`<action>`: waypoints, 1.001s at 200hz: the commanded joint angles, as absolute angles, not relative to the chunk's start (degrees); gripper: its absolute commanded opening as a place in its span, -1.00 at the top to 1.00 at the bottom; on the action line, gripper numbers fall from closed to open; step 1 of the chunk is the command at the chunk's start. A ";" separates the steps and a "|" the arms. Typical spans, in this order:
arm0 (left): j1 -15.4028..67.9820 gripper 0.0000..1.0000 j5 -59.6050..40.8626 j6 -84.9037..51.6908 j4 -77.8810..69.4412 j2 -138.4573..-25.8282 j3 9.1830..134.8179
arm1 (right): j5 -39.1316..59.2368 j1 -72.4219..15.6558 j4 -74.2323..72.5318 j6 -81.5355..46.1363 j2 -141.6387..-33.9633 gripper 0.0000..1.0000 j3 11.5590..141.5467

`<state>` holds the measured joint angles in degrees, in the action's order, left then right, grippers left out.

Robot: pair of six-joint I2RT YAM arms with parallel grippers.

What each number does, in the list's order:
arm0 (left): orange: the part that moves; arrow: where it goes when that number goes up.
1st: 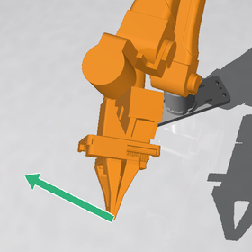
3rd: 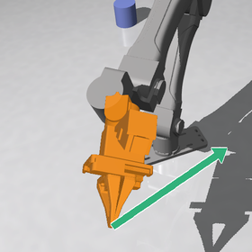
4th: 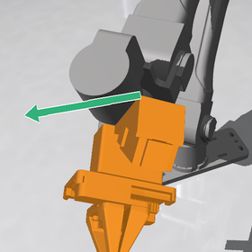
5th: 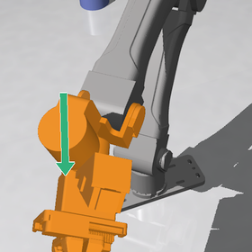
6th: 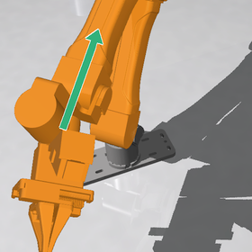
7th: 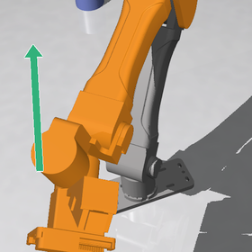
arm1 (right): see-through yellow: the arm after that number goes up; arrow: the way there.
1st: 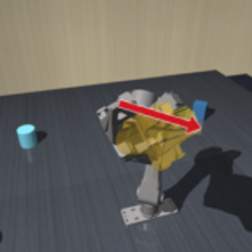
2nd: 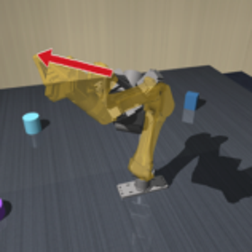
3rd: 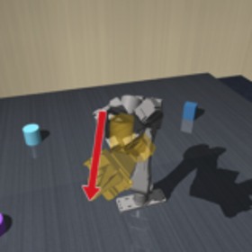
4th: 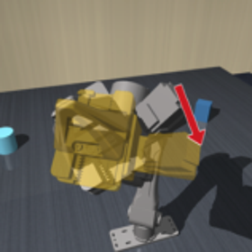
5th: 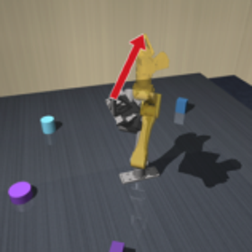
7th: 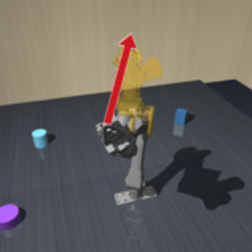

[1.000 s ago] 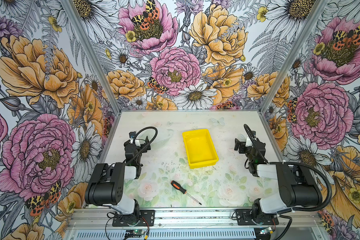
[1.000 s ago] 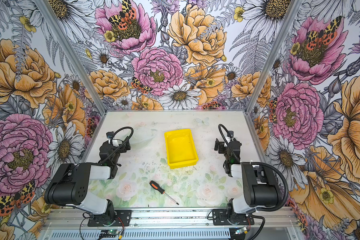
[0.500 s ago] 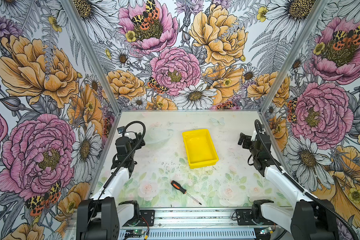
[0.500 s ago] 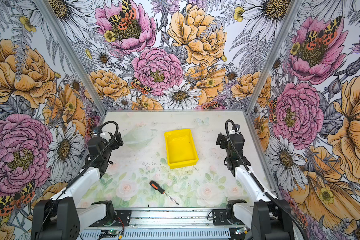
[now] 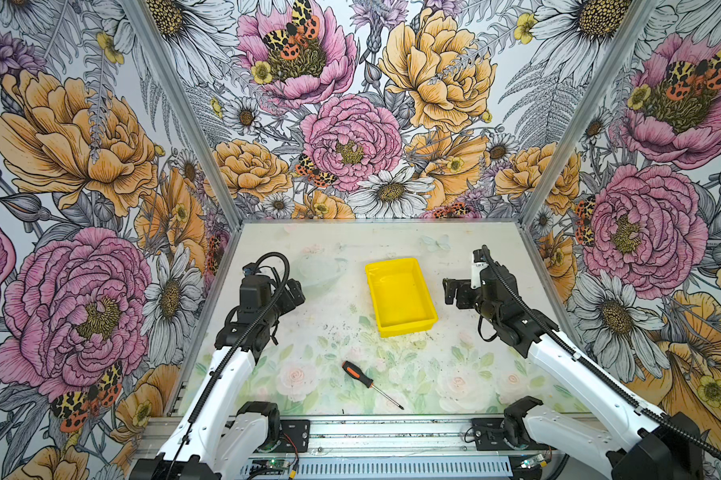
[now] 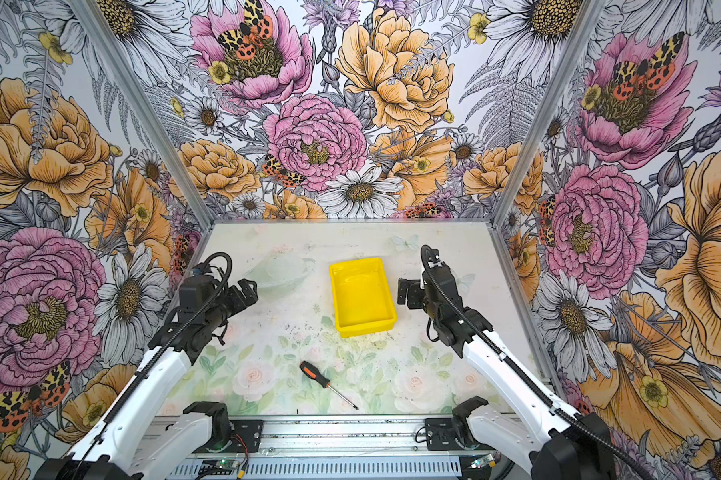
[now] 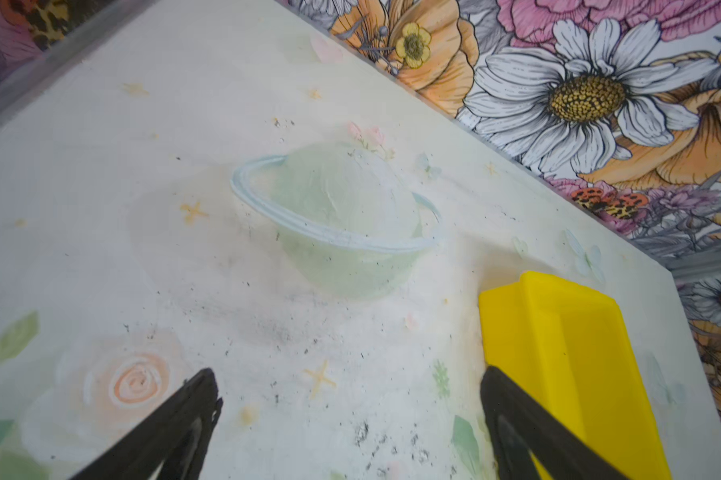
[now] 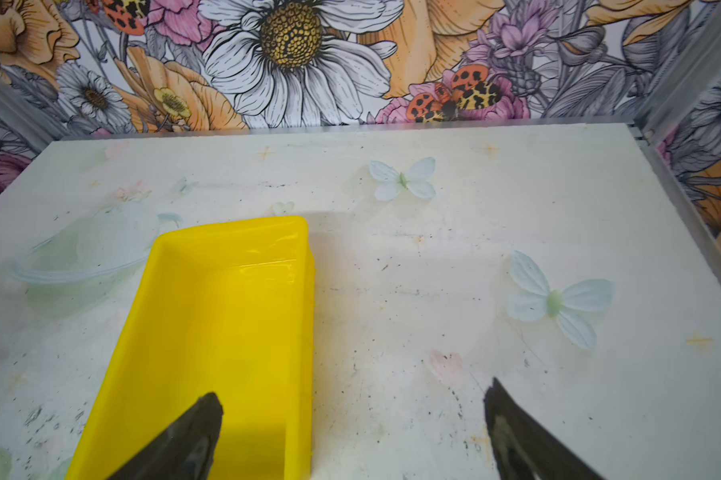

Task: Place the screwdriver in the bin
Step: 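Move the left gripper over the orange-handled screwdriver while the right arm reaches toward the bin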

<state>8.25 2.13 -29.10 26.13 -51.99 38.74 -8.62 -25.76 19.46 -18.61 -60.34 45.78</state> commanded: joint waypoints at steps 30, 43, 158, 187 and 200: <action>26.19 -0.97 10.37 -41.71 38.96 -52.34 41.00 | -1.13 -33.75 23.99 -13.21 -62.17 -0.99 50.08; 29.95 -0.97 11.54 -45.69 40.76 -52.38 40.97 | -0.84 -35.18 24.25 -12.57 -61.47 -0.99 49.37; 49.61 -0.97 20.67 -71.25 46.58 -56.82 38.49 | 8.82 -37.41 26.81 -2.11 -56.03 -0.99 44.75; 50.65 -0.97 19.77 -72.75 46.58 -61.83 39.69 | 9.74 -37.62 26.81 -1.41 -56.18 -0.99 44.38; 51.43 -0.97 20.16 -73.34 46.61 -63.33 40.25 | 9.57 -37.62 26.65 -0.99 -56.23 -0.99 44.39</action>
